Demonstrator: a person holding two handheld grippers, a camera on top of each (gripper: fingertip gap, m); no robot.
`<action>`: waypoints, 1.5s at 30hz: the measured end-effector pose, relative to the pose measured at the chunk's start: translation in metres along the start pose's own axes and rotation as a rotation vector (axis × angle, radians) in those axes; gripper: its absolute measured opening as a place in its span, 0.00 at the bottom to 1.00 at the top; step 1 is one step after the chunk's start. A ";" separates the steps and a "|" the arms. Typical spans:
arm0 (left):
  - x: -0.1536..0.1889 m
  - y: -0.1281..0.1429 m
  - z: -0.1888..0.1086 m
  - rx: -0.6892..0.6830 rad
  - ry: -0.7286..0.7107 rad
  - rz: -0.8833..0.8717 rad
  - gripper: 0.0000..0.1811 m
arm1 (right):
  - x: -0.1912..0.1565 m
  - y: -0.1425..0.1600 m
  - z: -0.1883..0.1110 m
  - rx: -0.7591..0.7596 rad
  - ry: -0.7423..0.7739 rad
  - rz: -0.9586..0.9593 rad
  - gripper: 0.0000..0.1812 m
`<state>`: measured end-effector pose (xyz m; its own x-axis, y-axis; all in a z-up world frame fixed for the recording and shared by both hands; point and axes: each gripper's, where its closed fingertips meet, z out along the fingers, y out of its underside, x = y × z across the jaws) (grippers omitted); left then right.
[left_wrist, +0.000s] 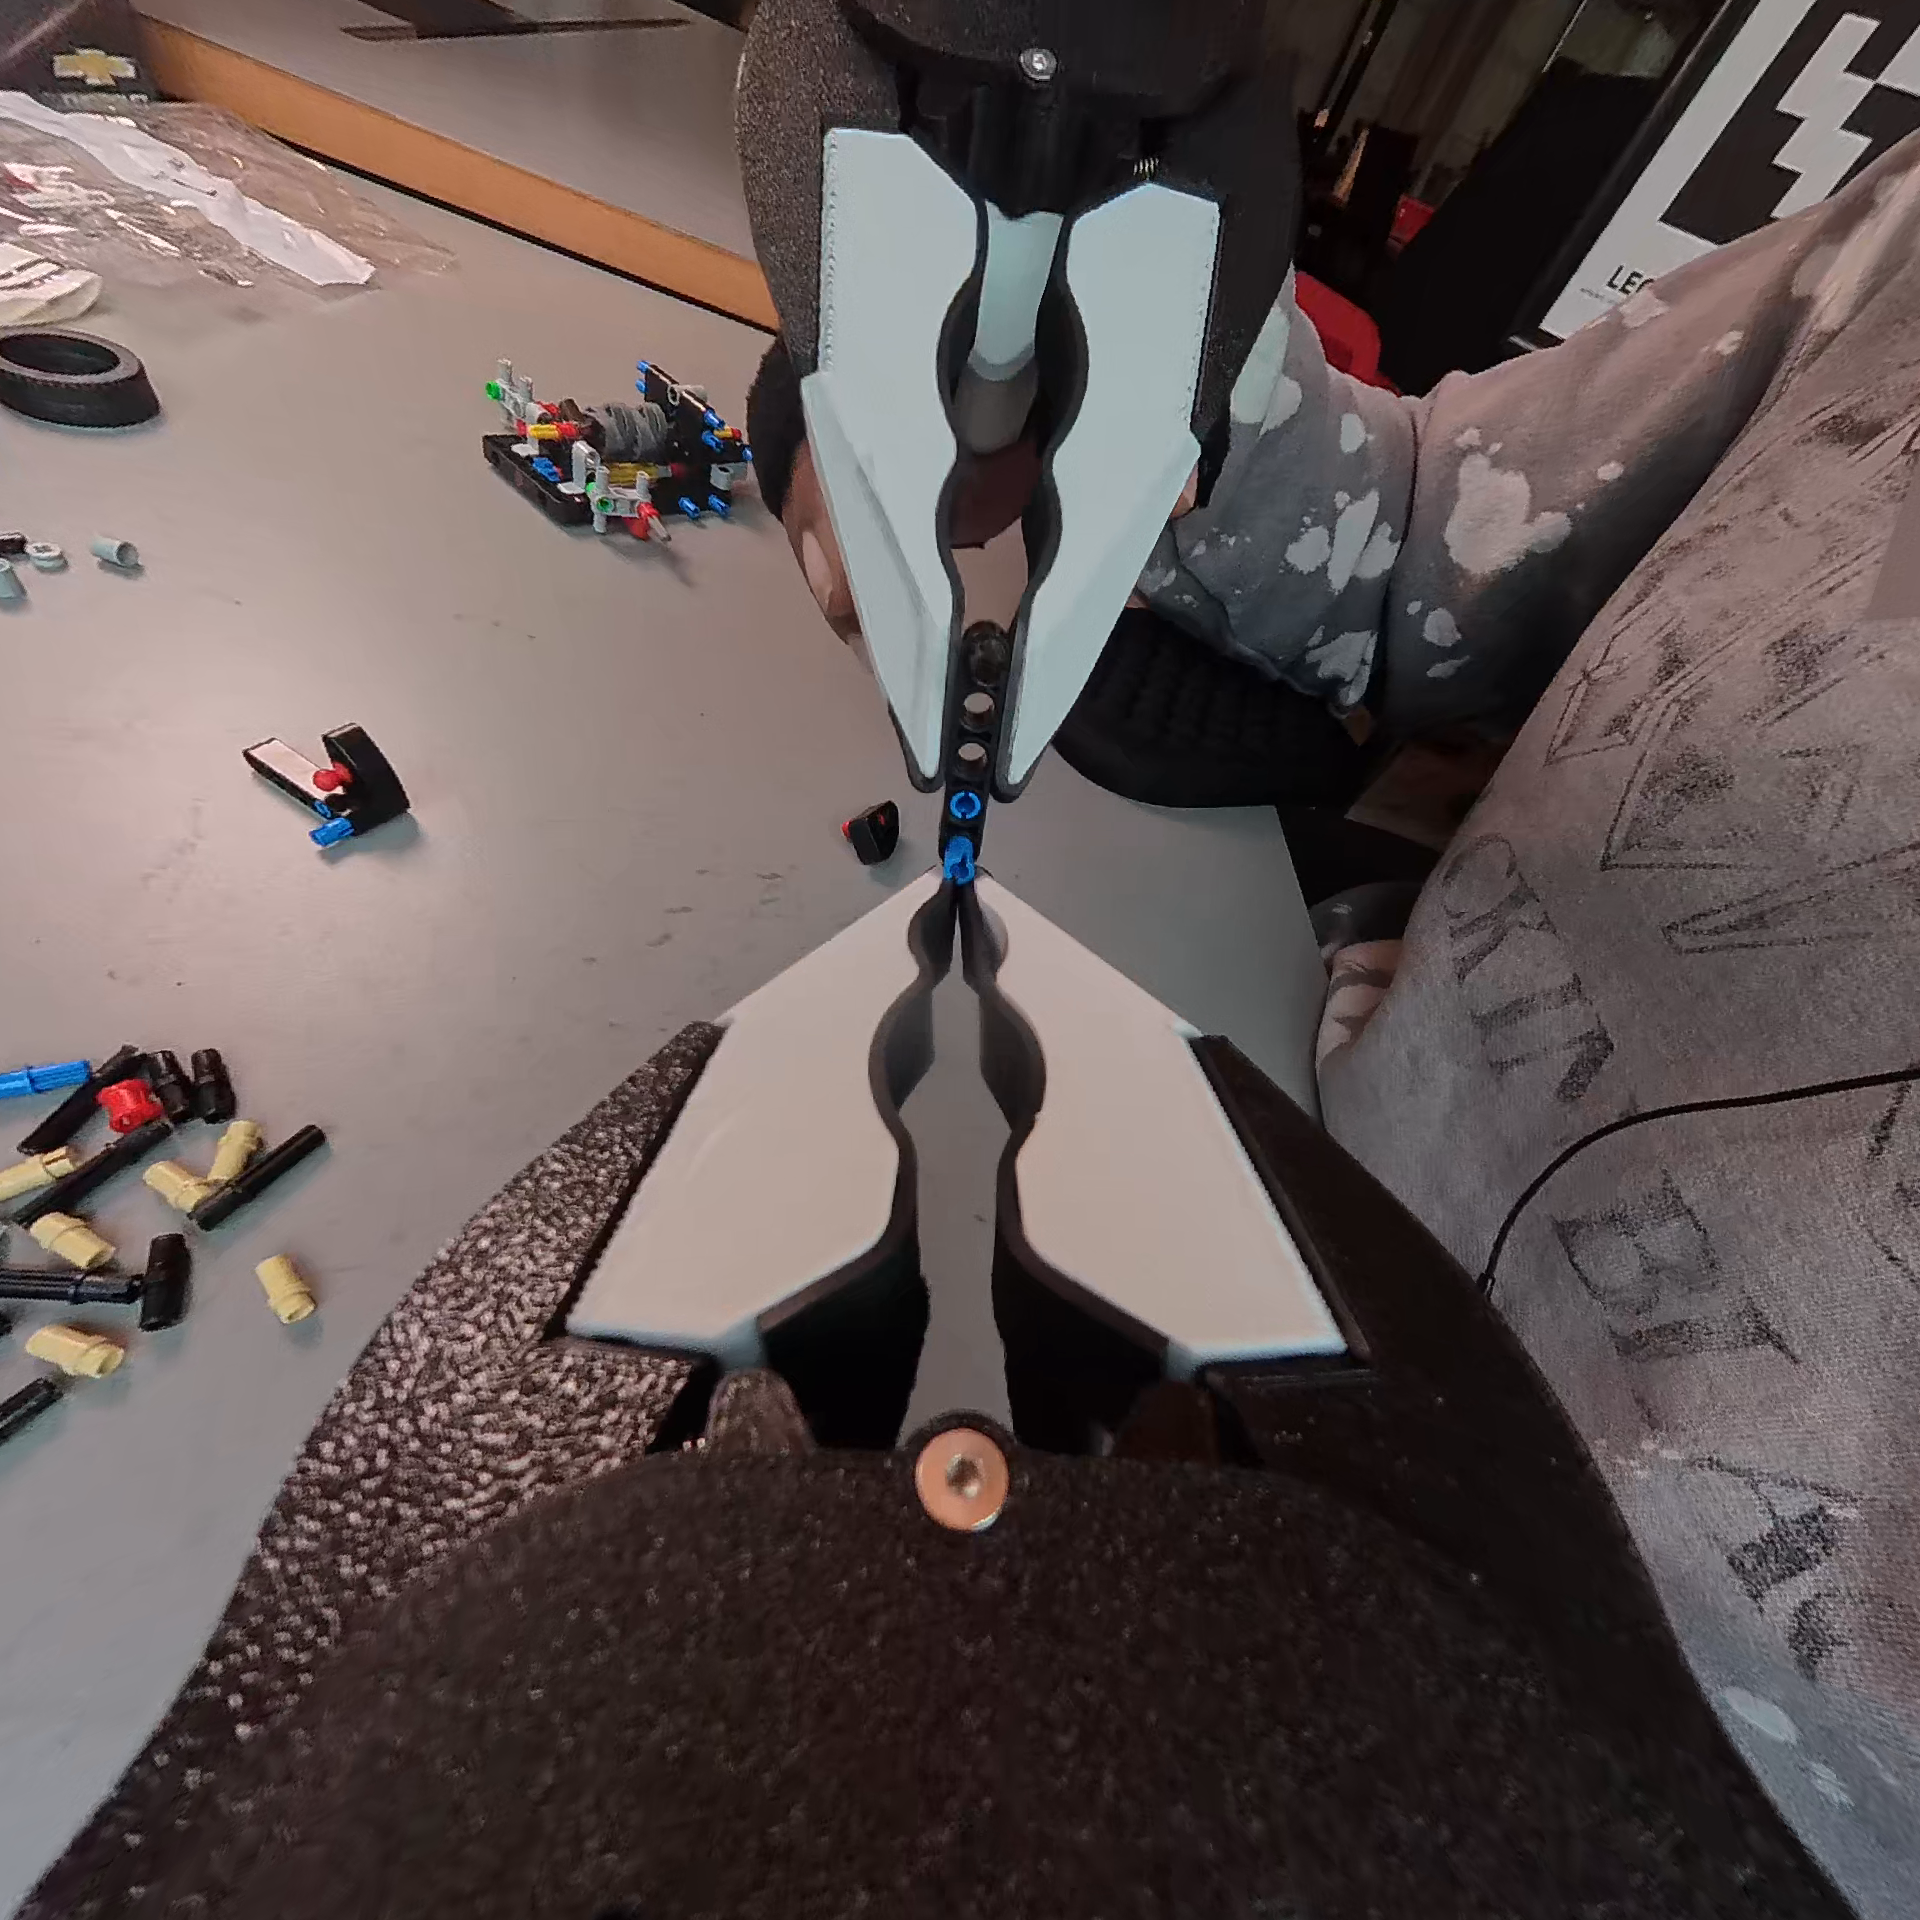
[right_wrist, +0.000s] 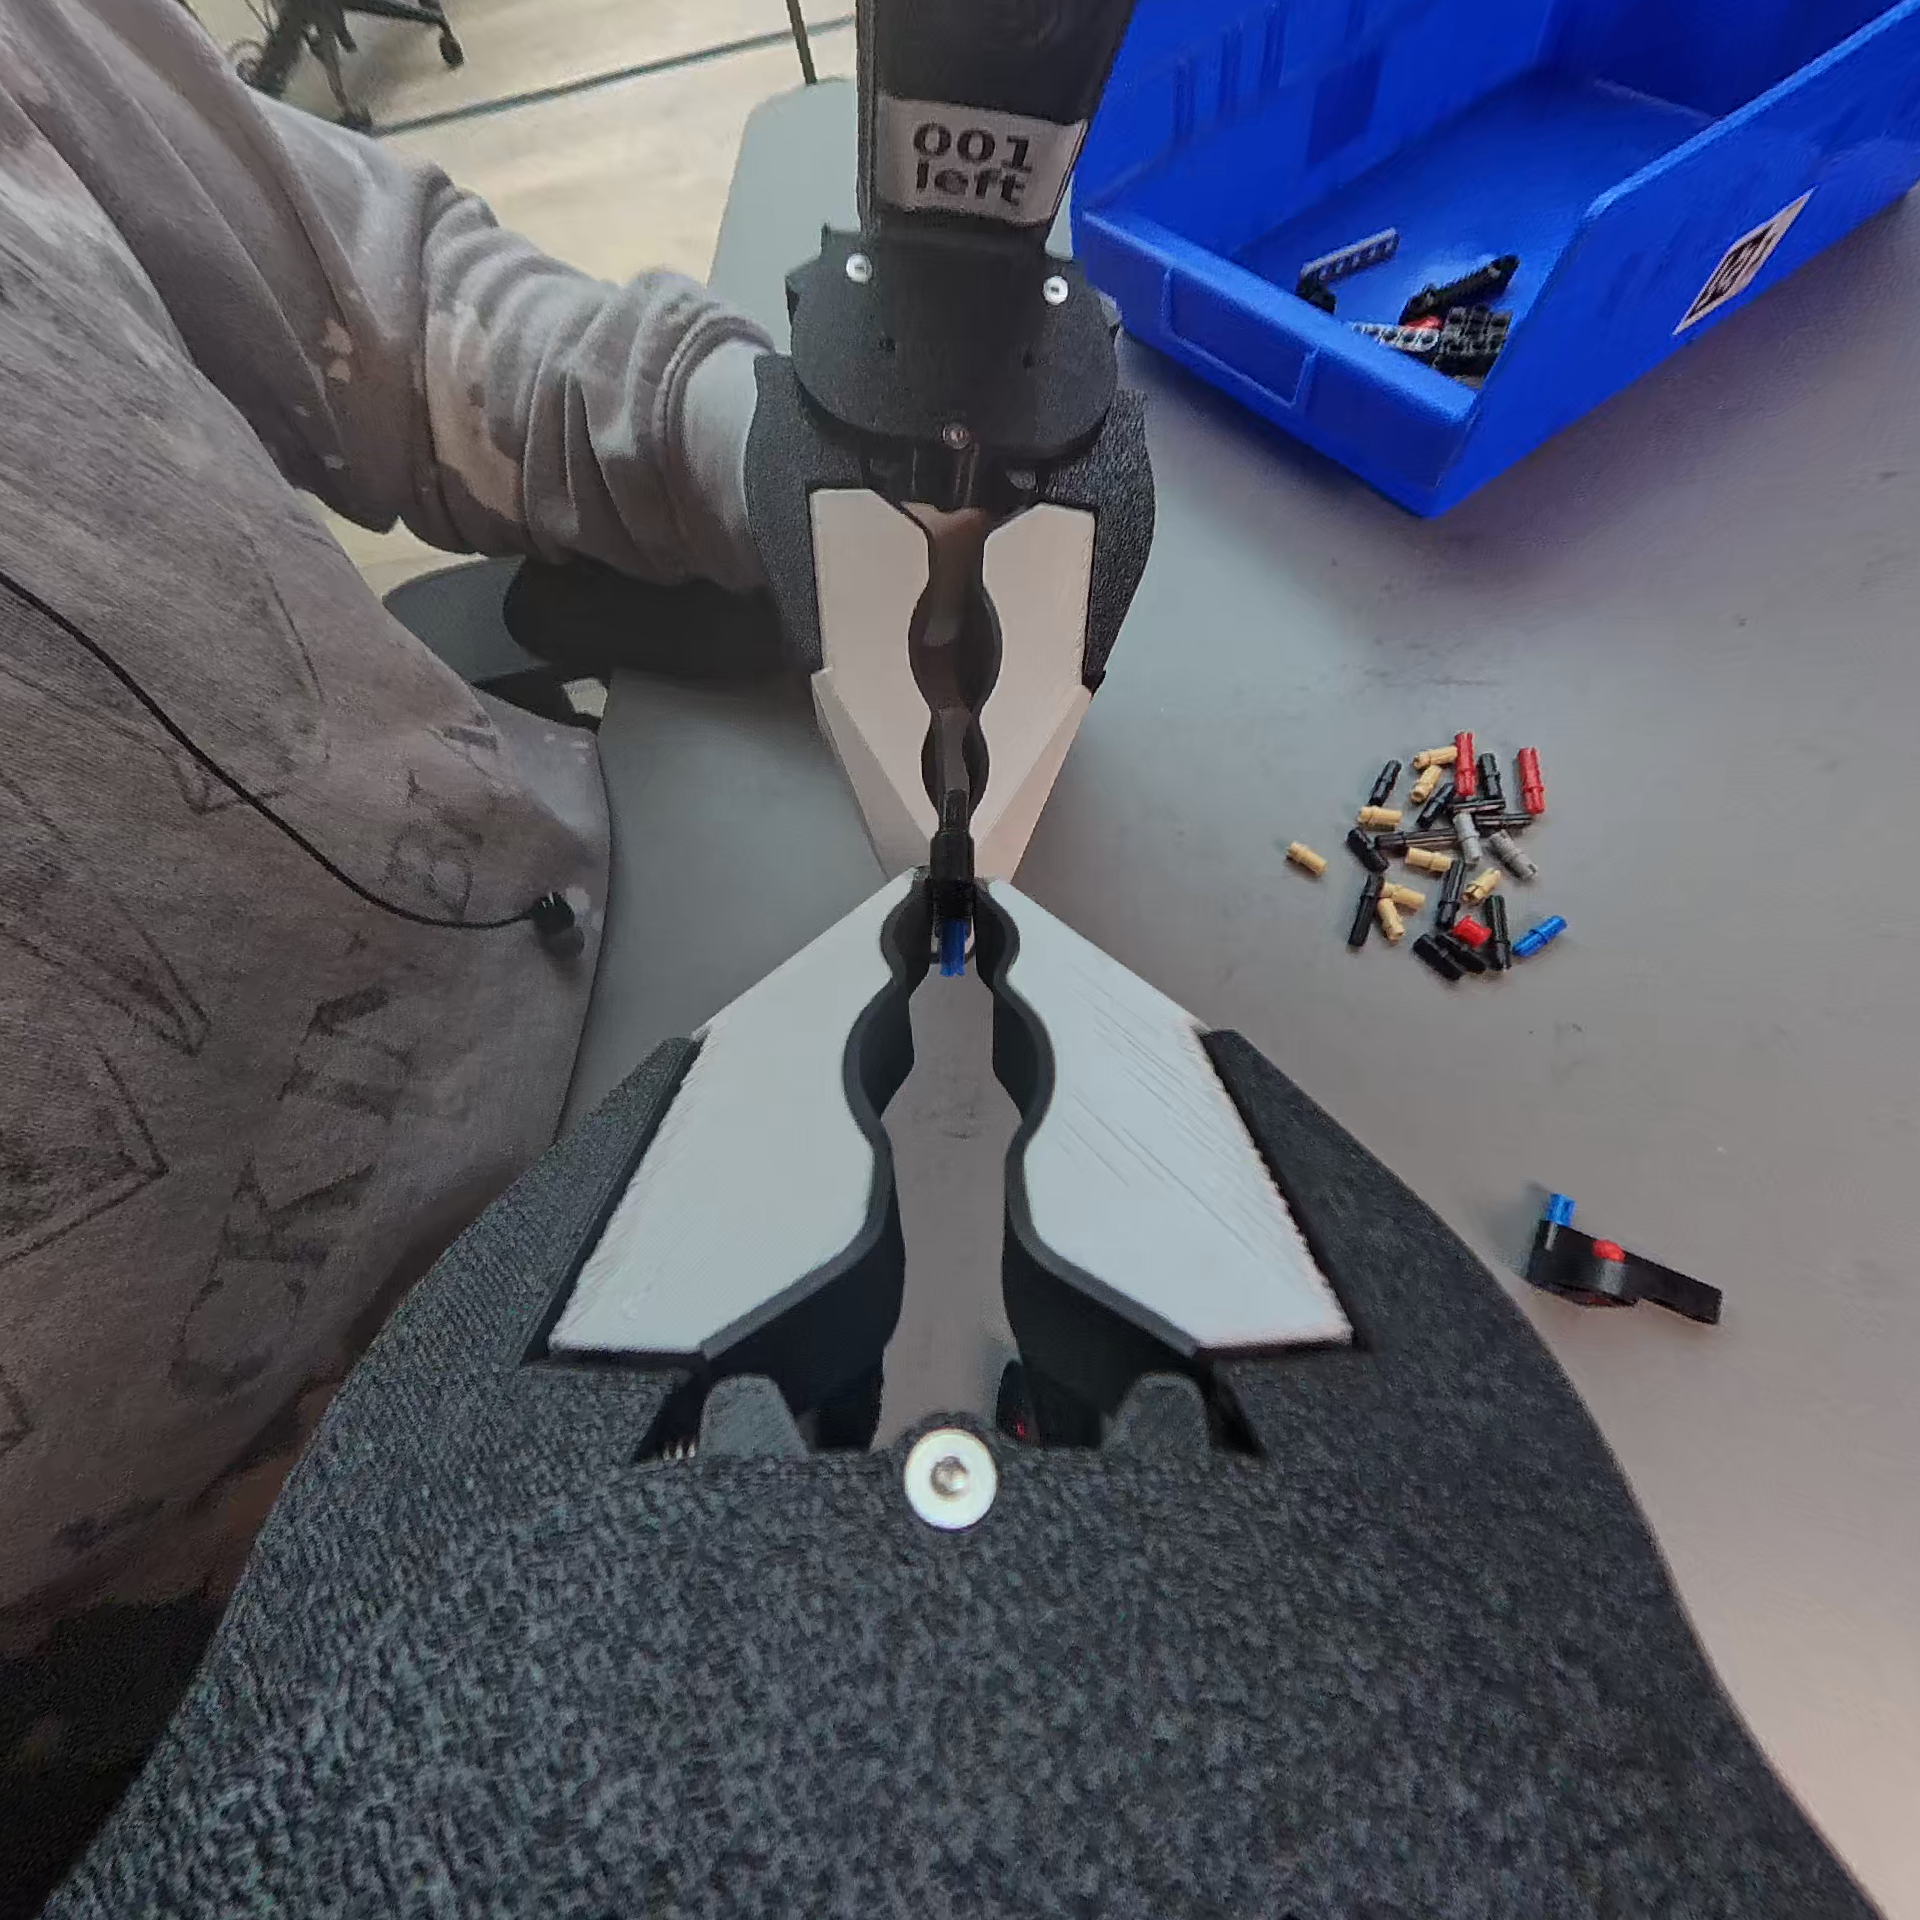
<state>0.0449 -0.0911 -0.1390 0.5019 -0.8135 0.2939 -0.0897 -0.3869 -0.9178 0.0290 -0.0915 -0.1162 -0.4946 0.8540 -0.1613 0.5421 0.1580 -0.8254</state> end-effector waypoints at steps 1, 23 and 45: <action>0.000 -0.004 -0.001 0.030 -0.002 0.002 0.00 | -0.001 -0.008 -0.002 0.054 -0.003 -0.004 0.04; -0.001 -0.043 -0.033 0.219 -0.043 0.036 0.02 | 0.006 -0.016 0.006 0.196 0.026 -0.013 0.04; -0.015 -0.044 -0.033 0.233 -0.052 -0.060 0.01 | 0.019 -0.026 -0.010 0.454 -0.077 0.112 0.04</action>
<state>0.0127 -0.0763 -0.0942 0.5442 -0.7664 0.3413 0.1394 -0.3186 -0.9376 0.0119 -0.0745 -0.0926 -0.5082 0.8115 -0.2884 0.2517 -0.1802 -0.9509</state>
